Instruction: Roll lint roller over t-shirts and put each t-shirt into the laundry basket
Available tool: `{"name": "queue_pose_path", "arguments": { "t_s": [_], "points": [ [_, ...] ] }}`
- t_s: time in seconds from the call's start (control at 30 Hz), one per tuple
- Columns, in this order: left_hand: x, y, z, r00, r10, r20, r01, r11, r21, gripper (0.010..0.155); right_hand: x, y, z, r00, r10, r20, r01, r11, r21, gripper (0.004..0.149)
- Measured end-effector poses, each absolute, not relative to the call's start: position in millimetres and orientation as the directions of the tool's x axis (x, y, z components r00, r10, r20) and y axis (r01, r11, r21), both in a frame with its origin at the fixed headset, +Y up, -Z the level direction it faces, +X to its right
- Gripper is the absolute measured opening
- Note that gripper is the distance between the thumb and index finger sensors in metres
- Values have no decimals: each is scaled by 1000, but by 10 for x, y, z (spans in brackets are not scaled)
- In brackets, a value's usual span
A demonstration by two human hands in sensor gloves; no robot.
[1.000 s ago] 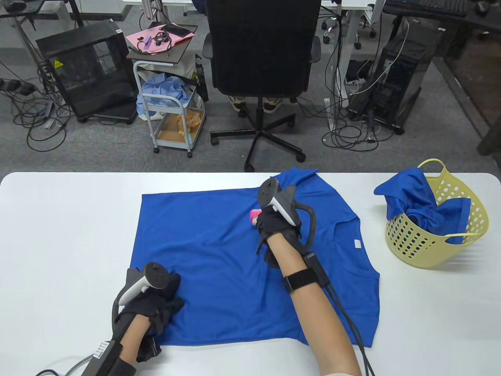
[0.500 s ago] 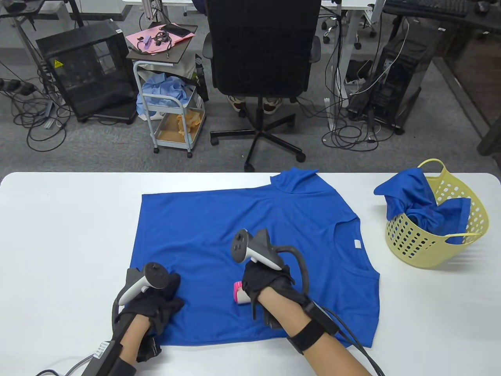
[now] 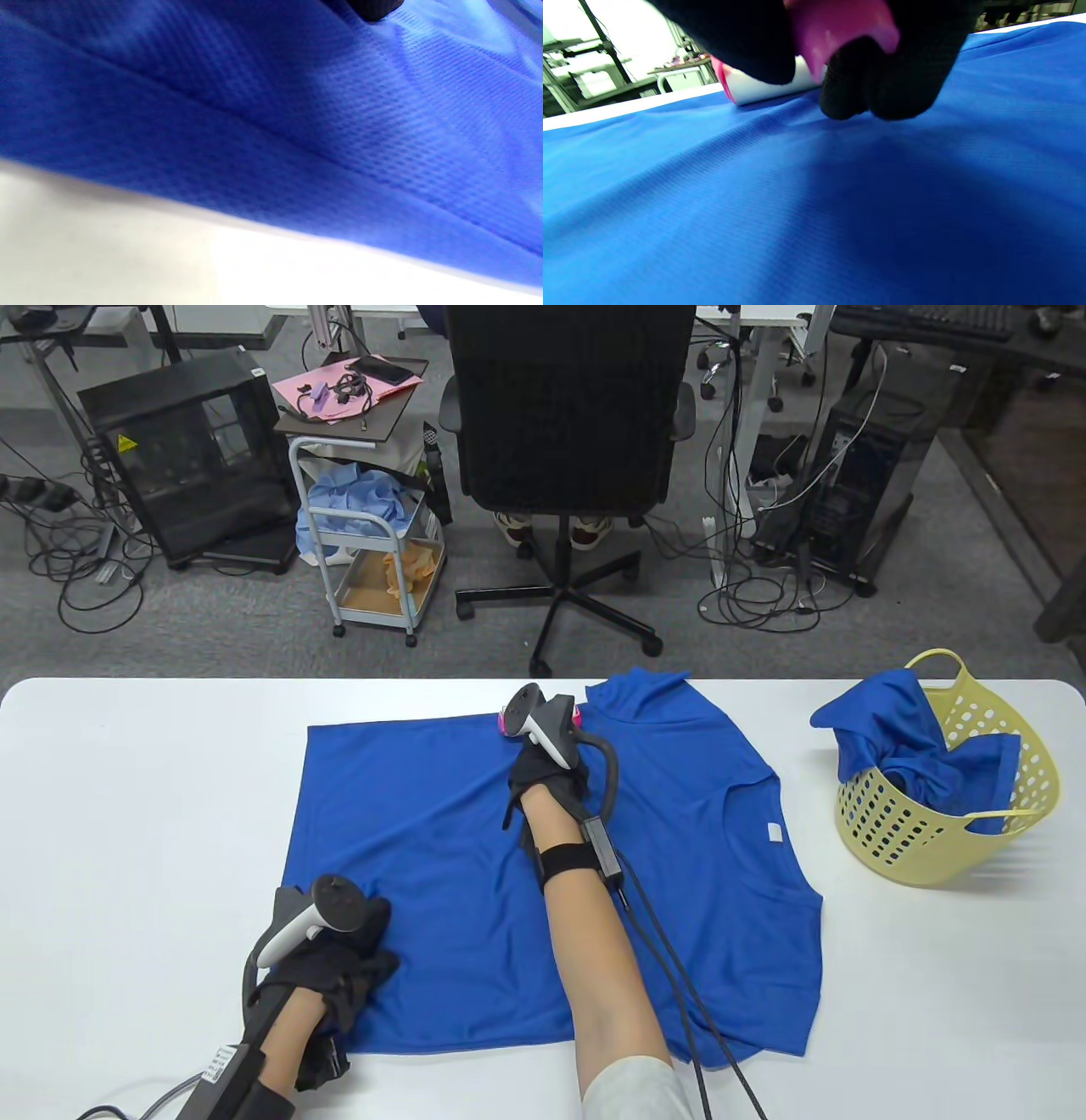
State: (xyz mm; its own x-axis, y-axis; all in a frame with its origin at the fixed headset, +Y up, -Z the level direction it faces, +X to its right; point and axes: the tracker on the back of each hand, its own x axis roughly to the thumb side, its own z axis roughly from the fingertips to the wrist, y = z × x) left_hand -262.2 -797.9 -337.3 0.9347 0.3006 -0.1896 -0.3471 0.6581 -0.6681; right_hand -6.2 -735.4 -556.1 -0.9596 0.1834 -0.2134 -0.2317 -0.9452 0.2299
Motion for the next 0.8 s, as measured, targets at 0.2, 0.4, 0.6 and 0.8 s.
{"name": "queue_pose_path", "arguments": {
  "t_s": [0.2, 0.4, 0.6, 0.8],
  "points": [
    [-2667, -7871, -3396, 944, 298, -143, -319, 710, -627, 75, 140, -7057, -5072, -915, 400, -39, -402, -914, 50, 64],
    [-2490, -7110, -3246, 756, 654, 29, -594, 704, -389, 69, 244, -6632, -4043, -857, 414, 307, -458, -884, -88, 68],
    [-1767, -6661, -3006, 676, 690, 260, -623, 723, -298, 73, 124, -6563, -3240, -732, 313, 605, -489, -860, -146, 73],
    [-1522, -6636, -2820, 571, 789, 227, -704, 613, -359, 77, 257, -6568, -2881, -611, 324, 723, -485, -874, -19, 79]
  ]
}}
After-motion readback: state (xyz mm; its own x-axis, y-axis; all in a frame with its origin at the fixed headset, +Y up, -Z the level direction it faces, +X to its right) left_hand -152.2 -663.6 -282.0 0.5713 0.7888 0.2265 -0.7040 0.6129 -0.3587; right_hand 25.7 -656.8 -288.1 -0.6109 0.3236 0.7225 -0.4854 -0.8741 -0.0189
